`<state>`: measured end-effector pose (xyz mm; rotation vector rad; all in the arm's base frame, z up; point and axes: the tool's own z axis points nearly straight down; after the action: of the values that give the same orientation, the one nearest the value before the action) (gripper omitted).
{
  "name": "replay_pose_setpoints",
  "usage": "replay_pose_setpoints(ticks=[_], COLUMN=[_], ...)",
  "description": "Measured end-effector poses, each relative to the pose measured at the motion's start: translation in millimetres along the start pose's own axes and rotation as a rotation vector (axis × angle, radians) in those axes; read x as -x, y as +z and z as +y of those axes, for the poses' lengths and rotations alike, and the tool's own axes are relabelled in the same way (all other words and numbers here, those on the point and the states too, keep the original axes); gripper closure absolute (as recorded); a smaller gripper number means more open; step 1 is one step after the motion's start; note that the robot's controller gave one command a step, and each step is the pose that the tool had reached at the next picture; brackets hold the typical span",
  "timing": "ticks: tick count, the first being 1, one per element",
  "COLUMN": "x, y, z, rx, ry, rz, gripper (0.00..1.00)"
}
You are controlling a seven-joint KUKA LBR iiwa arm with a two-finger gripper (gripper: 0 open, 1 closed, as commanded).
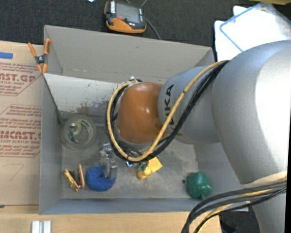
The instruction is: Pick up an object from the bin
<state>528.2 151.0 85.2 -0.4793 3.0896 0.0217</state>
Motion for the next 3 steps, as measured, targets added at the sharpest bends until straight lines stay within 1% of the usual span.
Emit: replay_pose_setpoints(ticks=[1, 2, 3], x=[-5.1, -0.8, 2.4], y=[11.8, 6.0, 4.0], z=[2.9, -0.8, 4.9], rx=[0.0, 0.001, 0.0], ry=[-0.027, -0.025, -0.05], rz=[-0.011, -0.007, -0.009], gripper=[1.0, 1.0, 1.0])
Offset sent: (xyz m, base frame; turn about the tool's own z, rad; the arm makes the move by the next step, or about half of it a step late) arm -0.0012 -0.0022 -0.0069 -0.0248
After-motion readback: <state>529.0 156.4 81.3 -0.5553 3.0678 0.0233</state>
